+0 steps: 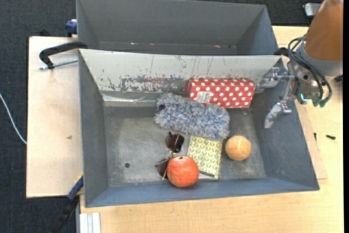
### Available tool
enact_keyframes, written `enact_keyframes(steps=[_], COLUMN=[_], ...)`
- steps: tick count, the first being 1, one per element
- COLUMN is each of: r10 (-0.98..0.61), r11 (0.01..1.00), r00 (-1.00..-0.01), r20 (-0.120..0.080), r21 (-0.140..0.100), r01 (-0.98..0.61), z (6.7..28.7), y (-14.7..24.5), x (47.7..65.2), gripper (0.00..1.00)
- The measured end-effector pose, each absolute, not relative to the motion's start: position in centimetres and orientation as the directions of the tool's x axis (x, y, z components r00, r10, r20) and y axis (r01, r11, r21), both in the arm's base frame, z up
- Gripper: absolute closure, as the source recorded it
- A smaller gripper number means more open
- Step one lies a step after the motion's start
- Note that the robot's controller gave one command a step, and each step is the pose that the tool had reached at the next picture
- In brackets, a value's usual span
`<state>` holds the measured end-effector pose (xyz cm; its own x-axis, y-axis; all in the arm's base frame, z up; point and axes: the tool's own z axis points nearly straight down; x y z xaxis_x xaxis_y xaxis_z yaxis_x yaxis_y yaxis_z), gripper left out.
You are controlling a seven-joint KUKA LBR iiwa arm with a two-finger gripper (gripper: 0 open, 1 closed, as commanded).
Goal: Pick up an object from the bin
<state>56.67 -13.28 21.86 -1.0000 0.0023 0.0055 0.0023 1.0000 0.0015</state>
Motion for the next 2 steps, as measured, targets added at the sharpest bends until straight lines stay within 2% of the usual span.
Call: enact_keyframes(steps=[1,2], r10=[0.0,0.052], r11=[1.0,0.999], r00=[-1.0,-0.999], r20=[-0.003,-0.007], r21=[0.0,0.0], r01=[0.0,0.052], z=[22.3,16.7], y=[-13.2,-11.8], x=[56.8,54.9], gripper=[0.0,0.0])
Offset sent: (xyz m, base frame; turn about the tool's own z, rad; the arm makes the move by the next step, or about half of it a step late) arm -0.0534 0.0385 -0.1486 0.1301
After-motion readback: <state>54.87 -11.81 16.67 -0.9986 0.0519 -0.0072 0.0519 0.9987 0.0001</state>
